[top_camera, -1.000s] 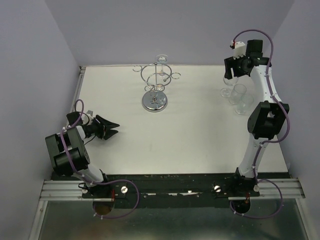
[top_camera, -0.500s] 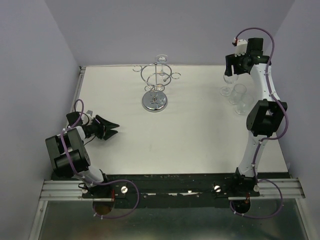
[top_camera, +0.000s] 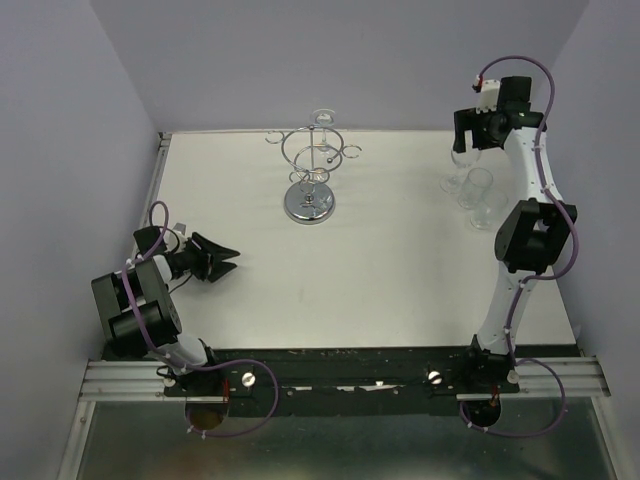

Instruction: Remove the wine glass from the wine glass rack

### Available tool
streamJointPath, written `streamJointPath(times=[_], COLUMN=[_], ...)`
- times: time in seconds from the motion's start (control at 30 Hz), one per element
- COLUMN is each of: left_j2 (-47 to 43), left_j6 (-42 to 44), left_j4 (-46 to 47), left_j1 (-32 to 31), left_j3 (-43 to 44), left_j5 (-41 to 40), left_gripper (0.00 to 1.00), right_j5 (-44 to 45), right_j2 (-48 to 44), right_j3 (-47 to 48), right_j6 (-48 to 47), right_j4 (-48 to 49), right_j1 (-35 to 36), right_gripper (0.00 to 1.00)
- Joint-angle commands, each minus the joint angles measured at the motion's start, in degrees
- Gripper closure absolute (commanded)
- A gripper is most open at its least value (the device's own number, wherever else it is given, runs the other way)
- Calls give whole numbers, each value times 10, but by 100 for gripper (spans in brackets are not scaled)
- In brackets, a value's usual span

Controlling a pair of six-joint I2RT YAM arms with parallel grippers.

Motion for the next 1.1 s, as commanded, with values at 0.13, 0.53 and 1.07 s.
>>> streamJointPath(times=[0.13, 0.53, 1.07], left_j2=[-29, -104, -113], left_j6=[-12, 80, 433], left_j4=[32, -9, -144], left_j1=[5, -1, -171], left_j3=[-15, 43, 367], left_j5=[-2, -23, -153], left_gripper=[45, 50, 51], right_j5=[25, -22, -149], right_j2=[-50, -190, -187], right_j3=[-9, -22, -61], right_j6=[14, 26, -52], right_j4=[0, 3, 3], right_j1=[-5, -4, 128], right_gripper=[0, 0, 29])
